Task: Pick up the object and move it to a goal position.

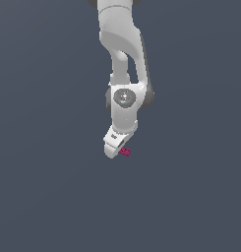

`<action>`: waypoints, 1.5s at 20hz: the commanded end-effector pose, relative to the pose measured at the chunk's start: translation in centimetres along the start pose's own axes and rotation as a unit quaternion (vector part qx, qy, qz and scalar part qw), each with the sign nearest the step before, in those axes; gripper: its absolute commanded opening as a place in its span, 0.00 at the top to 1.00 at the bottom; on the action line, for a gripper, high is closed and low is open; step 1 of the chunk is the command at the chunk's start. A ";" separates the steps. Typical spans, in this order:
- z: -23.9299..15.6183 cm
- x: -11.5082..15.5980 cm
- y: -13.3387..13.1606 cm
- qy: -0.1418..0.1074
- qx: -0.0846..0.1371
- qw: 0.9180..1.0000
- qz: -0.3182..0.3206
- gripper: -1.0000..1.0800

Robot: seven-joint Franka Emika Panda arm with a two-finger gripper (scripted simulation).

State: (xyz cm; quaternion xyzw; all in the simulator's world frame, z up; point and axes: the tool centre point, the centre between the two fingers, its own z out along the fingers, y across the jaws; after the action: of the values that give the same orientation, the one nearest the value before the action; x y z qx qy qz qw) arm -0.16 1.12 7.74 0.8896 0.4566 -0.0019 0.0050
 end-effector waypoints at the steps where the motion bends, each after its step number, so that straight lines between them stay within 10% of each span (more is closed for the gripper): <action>1: 0.5 0.1 -0.3 0.001 0.001 1.000 -0.028 0.04; 30: 6.4 0.4 -1.0 0.004 0.003 0.996 -0.084 0.04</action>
State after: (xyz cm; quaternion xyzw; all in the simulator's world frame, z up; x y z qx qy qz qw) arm -0.76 1.96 1.57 0.8481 0.5298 -0.0007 -0.0004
